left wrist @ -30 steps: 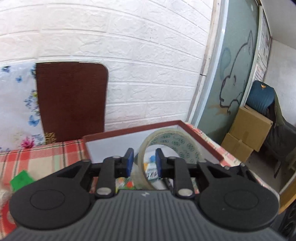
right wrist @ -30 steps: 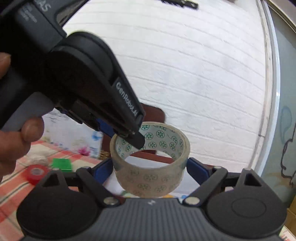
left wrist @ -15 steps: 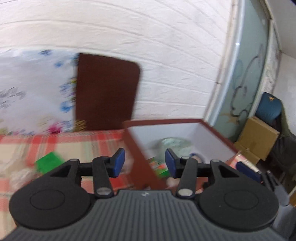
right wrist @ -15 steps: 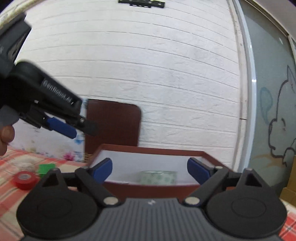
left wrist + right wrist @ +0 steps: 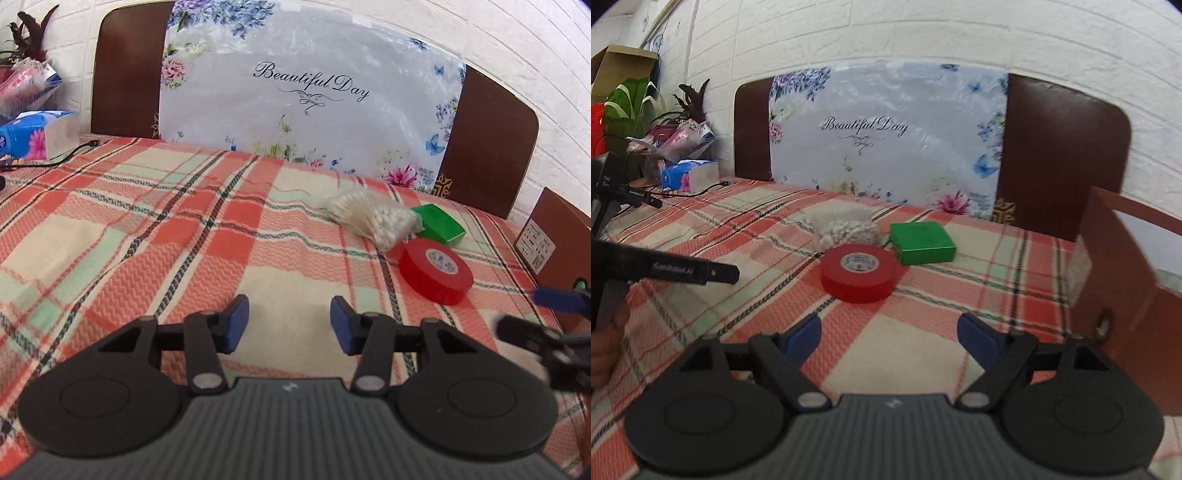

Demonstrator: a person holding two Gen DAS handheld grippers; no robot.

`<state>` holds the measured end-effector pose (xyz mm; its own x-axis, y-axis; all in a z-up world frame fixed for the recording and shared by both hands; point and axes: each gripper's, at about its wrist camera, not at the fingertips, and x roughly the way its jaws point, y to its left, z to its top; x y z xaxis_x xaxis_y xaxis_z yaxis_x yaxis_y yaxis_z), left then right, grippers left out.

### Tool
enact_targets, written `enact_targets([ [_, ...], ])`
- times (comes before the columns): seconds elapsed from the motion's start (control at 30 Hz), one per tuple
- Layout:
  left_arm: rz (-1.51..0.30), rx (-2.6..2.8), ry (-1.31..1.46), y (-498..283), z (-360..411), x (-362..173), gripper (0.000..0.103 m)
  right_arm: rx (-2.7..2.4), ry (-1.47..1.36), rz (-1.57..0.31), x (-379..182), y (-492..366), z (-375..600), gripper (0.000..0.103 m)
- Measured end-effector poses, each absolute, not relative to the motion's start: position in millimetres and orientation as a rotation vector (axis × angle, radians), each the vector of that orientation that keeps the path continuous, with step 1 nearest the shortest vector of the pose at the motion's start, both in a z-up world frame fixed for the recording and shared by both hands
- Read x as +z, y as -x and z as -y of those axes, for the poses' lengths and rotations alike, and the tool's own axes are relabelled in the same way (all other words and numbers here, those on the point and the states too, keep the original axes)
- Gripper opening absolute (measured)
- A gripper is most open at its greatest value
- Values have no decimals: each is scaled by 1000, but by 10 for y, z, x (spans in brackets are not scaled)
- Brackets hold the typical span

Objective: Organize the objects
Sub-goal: 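Grasp the red tape roll with the left gripper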

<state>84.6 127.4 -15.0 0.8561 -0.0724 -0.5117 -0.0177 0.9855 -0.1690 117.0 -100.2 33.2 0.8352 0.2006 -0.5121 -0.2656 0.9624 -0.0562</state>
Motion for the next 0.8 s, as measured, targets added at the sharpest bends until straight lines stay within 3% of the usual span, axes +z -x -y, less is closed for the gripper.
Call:
enact_targets([
  [0.1, -534, -44, 176, -842, -1281, -169, 53, 266, 94, -589, 267, -1636, 831, 85],
  [0.2, -527, -61, 227, -847, -1364, -191, 55, 281, 99, -660, 174, -1996, 659, 76],
  [0.3, -524, -67, 242, -841, -1376, -198, 55, 261, 100, -662, 169, -1979, 621, 75],
  [0.6, -554, -71, 169, -858, -1234, -148, 55, 175, 74, -683, 161, -758, 1322, 76],
  [0.8, -704, -489, 226, -724, -338, 188, 53, -23, 61, -672, 187, -20, 1943, 77],
])
